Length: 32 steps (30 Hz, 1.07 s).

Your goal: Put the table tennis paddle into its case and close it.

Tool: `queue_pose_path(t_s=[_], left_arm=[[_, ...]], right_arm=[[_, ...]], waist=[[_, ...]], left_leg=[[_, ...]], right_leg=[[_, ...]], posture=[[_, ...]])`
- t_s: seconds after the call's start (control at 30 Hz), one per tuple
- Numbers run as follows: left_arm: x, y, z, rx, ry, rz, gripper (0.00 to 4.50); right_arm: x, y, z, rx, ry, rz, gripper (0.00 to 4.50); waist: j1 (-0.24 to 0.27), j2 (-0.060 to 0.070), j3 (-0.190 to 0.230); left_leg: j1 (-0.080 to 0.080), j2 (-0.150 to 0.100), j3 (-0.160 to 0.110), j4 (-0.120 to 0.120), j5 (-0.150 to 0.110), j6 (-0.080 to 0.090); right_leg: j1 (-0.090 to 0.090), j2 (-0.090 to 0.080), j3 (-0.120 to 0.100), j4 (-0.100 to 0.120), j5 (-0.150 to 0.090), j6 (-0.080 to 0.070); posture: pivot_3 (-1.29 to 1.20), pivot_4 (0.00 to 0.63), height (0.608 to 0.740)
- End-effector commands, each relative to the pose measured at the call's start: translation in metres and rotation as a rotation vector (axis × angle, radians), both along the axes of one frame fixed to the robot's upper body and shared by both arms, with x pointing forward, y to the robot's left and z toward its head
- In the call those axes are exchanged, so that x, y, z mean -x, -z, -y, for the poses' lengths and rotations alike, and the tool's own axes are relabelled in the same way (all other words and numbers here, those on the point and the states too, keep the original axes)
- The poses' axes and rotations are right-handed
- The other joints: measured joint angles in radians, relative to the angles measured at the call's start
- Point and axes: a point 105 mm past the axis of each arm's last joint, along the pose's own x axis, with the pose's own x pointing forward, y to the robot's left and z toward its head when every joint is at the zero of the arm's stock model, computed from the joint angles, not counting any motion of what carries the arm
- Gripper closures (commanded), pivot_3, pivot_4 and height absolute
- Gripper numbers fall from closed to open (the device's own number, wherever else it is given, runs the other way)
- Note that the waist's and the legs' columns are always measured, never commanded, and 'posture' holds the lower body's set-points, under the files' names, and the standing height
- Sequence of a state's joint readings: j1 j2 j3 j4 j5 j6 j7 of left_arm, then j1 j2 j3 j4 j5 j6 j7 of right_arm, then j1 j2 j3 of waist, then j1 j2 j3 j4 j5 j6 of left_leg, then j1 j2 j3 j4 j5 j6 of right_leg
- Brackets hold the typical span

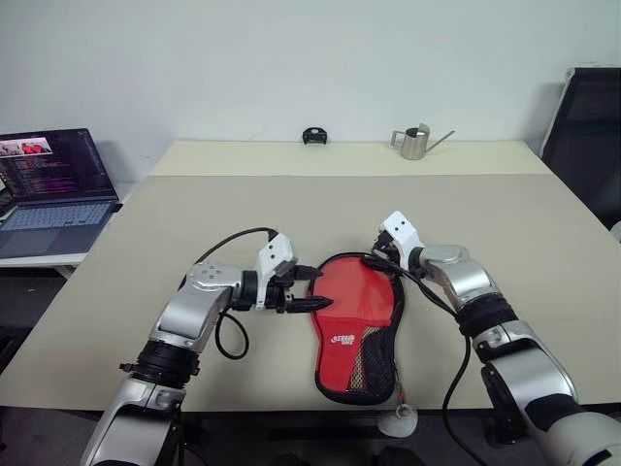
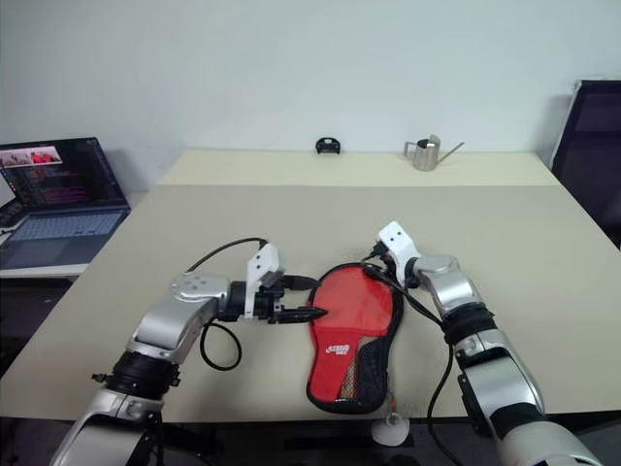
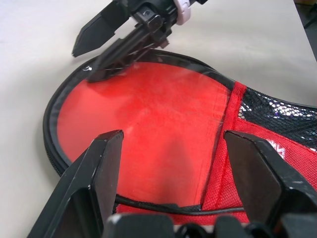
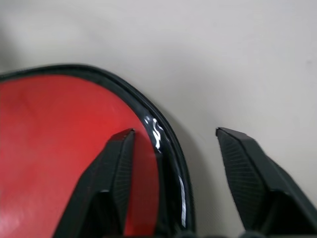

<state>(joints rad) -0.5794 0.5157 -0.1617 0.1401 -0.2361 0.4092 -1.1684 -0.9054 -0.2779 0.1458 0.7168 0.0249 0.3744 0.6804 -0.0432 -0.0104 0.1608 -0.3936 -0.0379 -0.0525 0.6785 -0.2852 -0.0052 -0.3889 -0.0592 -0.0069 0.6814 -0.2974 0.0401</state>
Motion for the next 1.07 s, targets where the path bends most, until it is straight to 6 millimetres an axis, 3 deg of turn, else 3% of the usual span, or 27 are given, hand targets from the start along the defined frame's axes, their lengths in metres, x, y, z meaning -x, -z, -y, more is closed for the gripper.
queue_pose_path(t_s=[0.03,0.27,0.4,0.5,0.7,0.93,1.07], left_arm=[[0.001,-0.009,0.005,0.031,0.017,0.031,0.98],[-0.002,-0.017,-0.004,0.081,-0.050,0.043,0.98],[-0.001,-0.021,-0.026,0.098,-0.130,0.056,0.98],[-0.003,-0.022,-0.056,0.079,-0.249,0.090,0.98],[-0.002,-0.026,-0.084,0.072,-0.382,0.139,0.98],[-0.009,-0.021,-0.087,0.019,-0.391,0.160,0.98],[-0.013,-0.015,-0.085,0.024,-0.405,0.157,0.98]], right_arm=[[-0.007,-0.029,0.003,-0.093,0.035,0.071,1.82],[0.002,-0.047,0.015,-0.182,0.030,0.117,1.82],[0.017,-0.059,0.030,-0.223,0.005,0.137,1.82],[0.029,-0.067,0.057,-0.234,0.026,0.143,1.82],[0.033,-0.082,0.110,-0.227,0.128,0.170,1.82],[0.039,-0.079,0.133,-0.170,0.170,0.167,1.82],[0.045,-0.078,0.135,-0.153,0.173,0.146,1.82]], waist=[[0.002,0.000,0.000],[0.003,0.000,0.000],[0.004,0.000,0.000],[0.007,0.000,0.001],[0.014,0.000,0.001],[0.015,0.000,0.001],[0.015,0.000,0.001]], left_leg=[[0.000,0.000,0.000,0.000,0.000,0.000],[-0.001,0.000,0.000,-0.001,0.000,-0.001],[-0.002,0.000,0.000,-0.001,0.000,0.000],[-0.002,0.000,0.000,-0.001,-0.001,0.001],[-0.002,0.000,0.000,-0.001,-0.002,0.003],[-0.002,0.000,0.000,-0.001,-0.002,0.003],[-0.003,0.000,0.000,-0.001,-0.002,0.003]], right_leg=[[0.000,0.000,0.000,0.000,0.000,0.000],[-0.001,0.000,0.000,-0.001,0.000,0.000],[-0.001,0.000,0.000,-0.001,0.000,0.000],[-0.001,0.000,0.000,-0.001,0.000,0.000],[-0.001,-0.001,-0.001,-0.001,0.000,0.000],[0.000,-0.001,-0.001,-0.001,0.000,0.000],[0.000,-0.001,-0.001,-0.002,0.000,0.000]], posture=[[0.00,0.150,0.740],[0.00,0.150,0.740],[0.00,0.150,0.740],[0.00,0.150,0.740],[0.00,0.150,0.740],[0.00,0.150,0.740],[0.00,0.150,0.740]])
